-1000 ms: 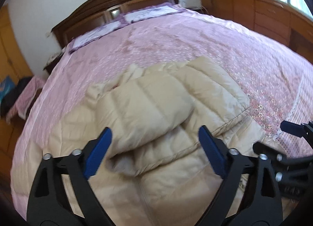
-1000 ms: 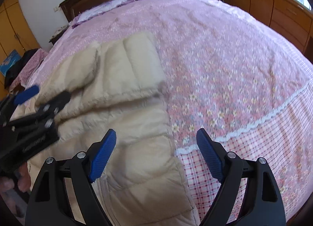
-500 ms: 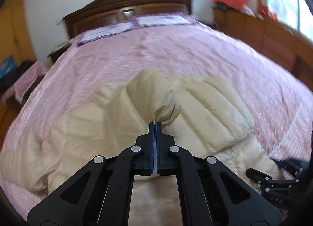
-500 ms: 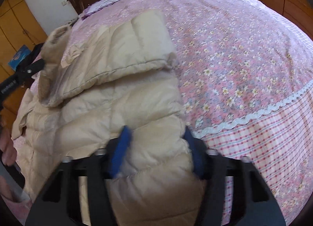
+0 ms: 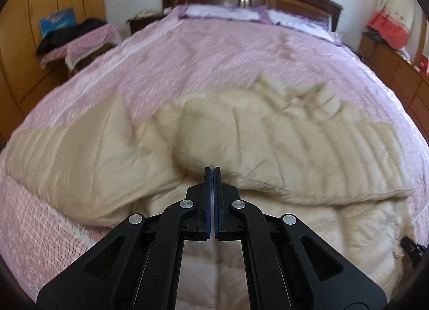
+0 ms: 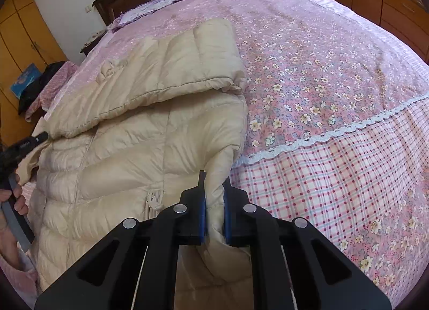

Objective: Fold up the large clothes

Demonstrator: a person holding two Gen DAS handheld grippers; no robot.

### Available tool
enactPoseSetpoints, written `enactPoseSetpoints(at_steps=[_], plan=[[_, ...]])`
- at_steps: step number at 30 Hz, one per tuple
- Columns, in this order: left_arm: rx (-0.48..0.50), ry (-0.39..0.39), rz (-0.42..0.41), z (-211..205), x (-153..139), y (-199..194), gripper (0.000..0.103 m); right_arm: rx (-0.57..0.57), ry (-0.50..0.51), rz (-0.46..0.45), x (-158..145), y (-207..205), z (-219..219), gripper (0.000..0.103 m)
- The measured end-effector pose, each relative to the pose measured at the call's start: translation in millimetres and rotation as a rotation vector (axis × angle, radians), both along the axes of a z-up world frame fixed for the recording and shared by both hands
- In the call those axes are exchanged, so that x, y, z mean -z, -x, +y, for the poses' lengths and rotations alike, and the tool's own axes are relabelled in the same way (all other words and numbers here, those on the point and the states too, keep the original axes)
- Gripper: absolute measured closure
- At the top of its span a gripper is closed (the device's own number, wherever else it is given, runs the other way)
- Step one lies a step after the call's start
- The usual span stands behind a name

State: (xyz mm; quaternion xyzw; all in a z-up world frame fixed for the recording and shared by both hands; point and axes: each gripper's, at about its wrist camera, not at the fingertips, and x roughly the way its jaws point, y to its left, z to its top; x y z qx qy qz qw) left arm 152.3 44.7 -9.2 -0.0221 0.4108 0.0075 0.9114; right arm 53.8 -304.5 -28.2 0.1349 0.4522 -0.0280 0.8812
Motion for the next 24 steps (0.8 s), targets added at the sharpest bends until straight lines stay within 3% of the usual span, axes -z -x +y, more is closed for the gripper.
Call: enactPoseSetpoints(at_steps=[4, 5, 6, 7, 8, 11, 13, 20, 24], plan=[[-0.015, 0.046, 0.037, 15, 13, 4, 0.101, 0.02, -0.002, -0.006, -5, 0, -1, 0.085], [-0.014, 0.058, 0.036, 16, 13, 7, 0.101, 0.028, 0.001, -0.012, -8, 2, -2, 0.079], [-0.009, 0.077, 0.039, 19, 13, 11, 0.099, 0.034, 0.007, -0.016, -11, 1, -2, 0.065], [-0.006, 0.095, 0.043, 22, 12, 15, 0.09, 0.041, 0.02, -0.032, -16, 4, -2, 0.051], [-0.008, 0.105, 0.042, 25, 9, 19, 0.074, 0.039, 0.031, -0.047, -21, 8, -1, 0.047], [-0.028, 0.108, 0.007, 34, -5, 33, 0.041, 0.023, 0.07, -0.077, -32, 13, 7, 0.045], [-0.043, 0.1, -0.016, 44, -13, 42, 0.033, 0.014, 0.072, -0.087, -36, 14, 9, 0.042], [-0.157, 0.107, -0.01, 104, -21, 57, 0.024, -0.034, 0.025, -0.09, -43, 16, 31, 0.038], [-0.294, 0.077, 0.013, 157, -11, 53, 0.022, -0.061, 0.023, -0.078, -45, 13, 50, 0.037]])
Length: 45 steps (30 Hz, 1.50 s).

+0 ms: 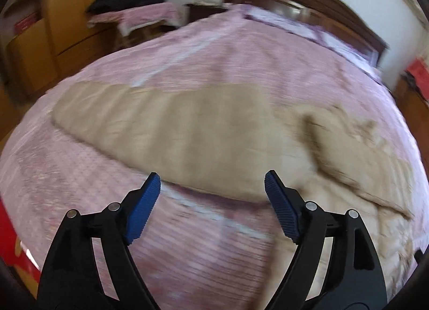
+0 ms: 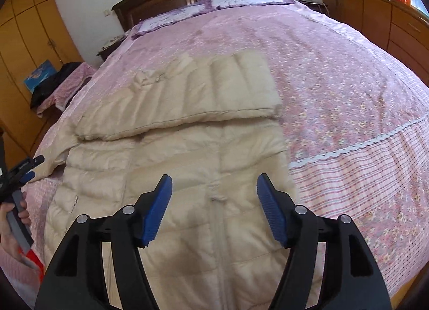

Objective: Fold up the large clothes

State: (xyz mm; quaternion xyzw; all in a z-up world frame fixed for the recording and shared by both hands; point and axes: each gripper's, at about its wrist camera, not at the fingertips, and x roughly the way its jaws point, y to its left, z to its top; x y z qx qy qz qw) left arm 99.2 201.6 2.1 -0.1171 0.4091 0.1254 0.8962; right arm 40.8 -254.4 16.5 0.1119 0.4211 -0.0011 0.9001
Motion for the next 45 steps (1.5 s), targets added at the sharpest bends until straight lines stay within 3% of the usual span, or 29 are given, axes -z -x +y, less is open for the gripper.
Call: enactPoseSetpoints(at_steps=[4, 10, 14, 18, 19, 21, 22, 23, 24, 25, 26, 32, 37, 45], plan=[[-0.14, -0.001, 0.04, 55, 18, -11, 0.015, -0.015, -0.001, 0.022, 5, -2, 15, 0.037], [-0.262, 0.11, 0.066, 115, 43, -34, 0.015, -0.021, 0.013, 0.055, 12, -3, 30, 0.037], [-0.291, 0.171, 0.044, 133, 54, -49, 0.015, -0.02, 0.025, 0.073, 16, -2, 37, 0.037], [-0.289, 0.125, 0.074, 133, 67, -69, 0.015, -0.014, 0.025, 0.092, 20, -3, 40, 0.037], [-0.286, 0.102, 0.08, 130, 69, -74, 0.018, -0.012, 0.026, 0.095, 20, -3, 40, 0.037], [-0.278, 0.053, 0.086, 129, 68, -80, 0.033, -0.008, 0.026, 0.098, 21, -3, 42, 0.037], [-0.275, 0.023, 0.09, 127, 67, -81, 0.048, -0.006, 0.024, 0.099, 21, -3, 42, 0.037], [-0.279, -0.001, 0.094, 128, 64, -79, 0.063, -0.003, 0.019, 0.101, 22, -3, 41, 0.037], [-0.276, -0.006, 0.092, 129, 62, -77, 0.071, -0.001, 0.014, 0.103, 22, -4, 40, 0.037], [-0.26, 0.008, 0.075, 131, 57, -72, 0.09, 0.001, 0.009, 0.105, 22, -4, 40, 0.037], [-0.238, 0.034, 0.057, 132, 53, -67, 0.097, 0.002, 0.007, 0.105, 22, -4, 40, 0.037], [-0.177, 0.004, -0.04, 121, 11, -37, 0.098, 0.004, -0.001, 0.091, 19, -3, 38, 0.037], [-0.121, -0.018, -0.164, 106, -42, -10, 0.098, 0.01, -0.017, 0.083, 18, -1, 32, 0.037], [0.014, -0.025, -0.288, 66, -109, 5, 0.099, 0.023, -0.016, 0.074, 13, 4, 22, 0.036]])
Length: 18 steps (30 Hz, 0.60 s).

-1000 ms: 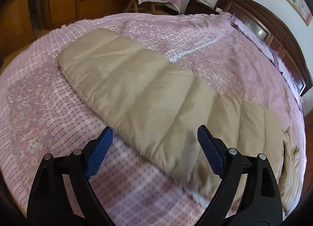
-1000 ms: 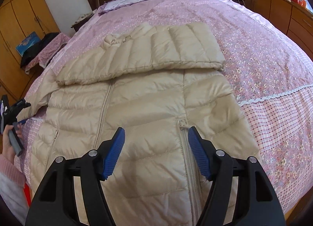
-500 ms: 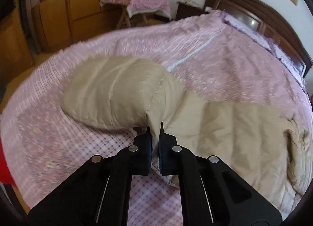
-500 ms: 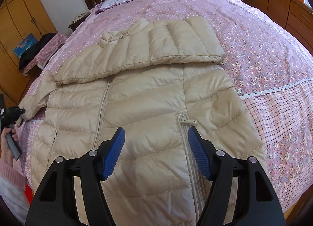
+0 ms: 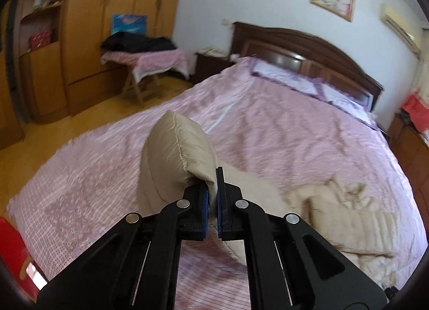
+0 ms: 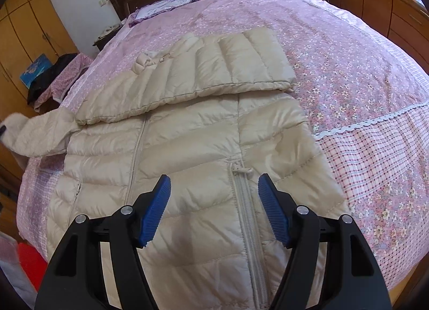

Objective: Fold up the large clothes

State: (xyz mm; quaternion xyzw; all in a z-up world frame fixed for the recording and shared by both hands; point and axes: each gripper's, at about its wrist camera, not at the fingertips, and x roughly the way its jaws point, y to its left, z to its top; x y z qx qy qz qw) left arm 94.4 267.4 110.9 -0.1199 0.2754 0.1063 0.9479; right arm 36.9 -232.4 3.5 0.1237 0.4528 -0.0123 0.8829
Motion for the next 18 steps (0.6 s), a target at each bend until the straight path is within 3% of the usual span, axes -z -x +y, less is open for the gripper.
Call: enactPoseSetpoints(at_steps=[10, 18], plan=[[0.225, 0.061, -0.04, -87, -24, -8, 0.099, 0.015, 0.008, -0.02, -8, 8, -11, 0.033], [0.379, 0.107, -0.028, -169, -17, -17, 0.099, 0.047, -0.003, -0.039, -13, 14, -28, 0.032]])
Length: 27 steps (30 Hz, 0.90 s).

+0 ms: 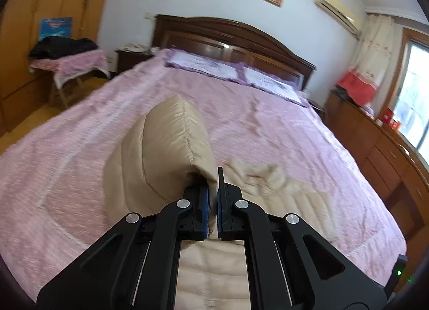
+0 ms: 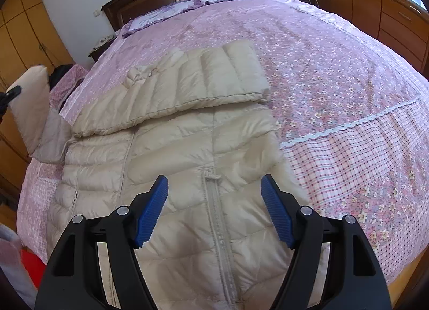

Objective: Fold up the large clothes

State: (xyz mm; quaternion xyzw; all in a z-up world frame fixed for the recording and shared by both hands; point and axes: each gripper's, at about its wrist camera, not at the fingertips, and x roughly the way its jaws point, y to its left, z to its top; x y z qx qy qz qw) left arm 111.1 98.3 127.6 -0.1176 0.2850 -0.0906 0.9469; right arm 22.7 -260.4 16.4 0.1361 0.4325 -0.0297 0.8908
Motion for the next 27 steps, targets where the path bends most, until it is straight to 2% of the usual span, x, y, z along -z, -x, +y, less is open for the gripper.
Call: enactPoseSetpoints(at_steps=[8, 13, 22, 25, 27], plan=[[0.145, 0.006, 0.07, -83, 37, -7, 0.099, 0.036, -0.016, 0.007, 3, 5, -21, 0.032], [0.197, -0.009, 0.176, -126, 77, -18, 0.099, 0.056, -0.023, 0.009, 3, 10, -34, 0.032], [0.214, -0.064, 0.301, -157, 131, -28, 0.098, 0.087, -0.059, 0.001, 8, 13, -45, 0.032], [0.214, -0.086, 0.323, -162, 143, -28, 0.096, 0.082, -0.062, 0.001, 10, 13, -46, 0.032], [0.22, -0.093, 0.334, -163, 144, -27, 0.091, 0.079, -0.065, 0.001, 10, 12, -45, 0.032]])
